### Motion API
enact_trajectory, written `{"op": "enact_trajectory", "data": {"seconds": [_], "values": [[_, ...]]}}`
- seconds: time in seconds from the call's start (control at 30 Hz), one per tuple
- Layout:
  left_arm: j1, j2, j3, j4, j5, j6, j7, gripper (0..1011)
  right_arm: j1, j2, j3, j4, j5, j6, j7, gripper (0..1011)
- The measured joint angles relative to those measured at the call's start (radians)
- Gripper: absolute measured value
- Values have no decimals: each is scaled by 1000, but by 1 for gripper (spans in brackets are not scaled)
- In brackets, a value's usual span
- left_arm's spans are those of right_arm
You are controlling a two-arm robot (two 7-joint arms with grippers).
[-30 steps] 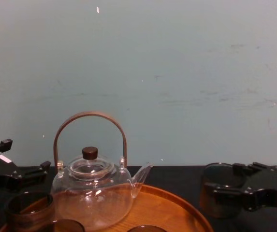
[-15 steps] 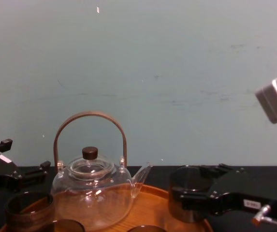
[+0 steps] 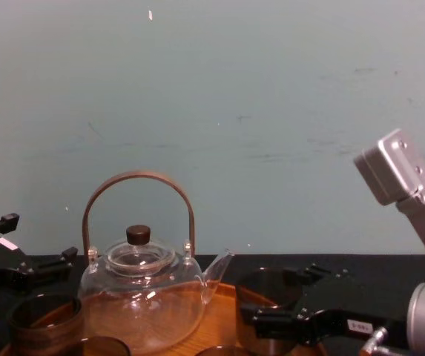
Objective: Pick up the glass from the table and place it on the tray.
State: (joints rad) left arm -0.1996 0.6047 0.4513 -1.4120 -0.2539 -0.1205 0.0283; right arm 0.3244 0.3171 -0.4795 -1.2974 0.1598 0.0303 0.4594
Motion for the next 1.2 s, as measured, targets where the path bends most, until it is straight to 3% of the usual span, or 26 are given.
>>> {"op": "enact_trajectory", "data": {"seconds": [0.47,0.97,1.2], "values": [[0,0,0,0,0,0,0,1001,20,-21,-11,56,-26,-16,-9,904],[0,0,0,0,0,0,0,1001,22,-26,-10,63,-31,-21,-12,904],[0,0,0,0,0,0,0,1001,22,-26,-10,63,-31,-21,-12,1002]]}}
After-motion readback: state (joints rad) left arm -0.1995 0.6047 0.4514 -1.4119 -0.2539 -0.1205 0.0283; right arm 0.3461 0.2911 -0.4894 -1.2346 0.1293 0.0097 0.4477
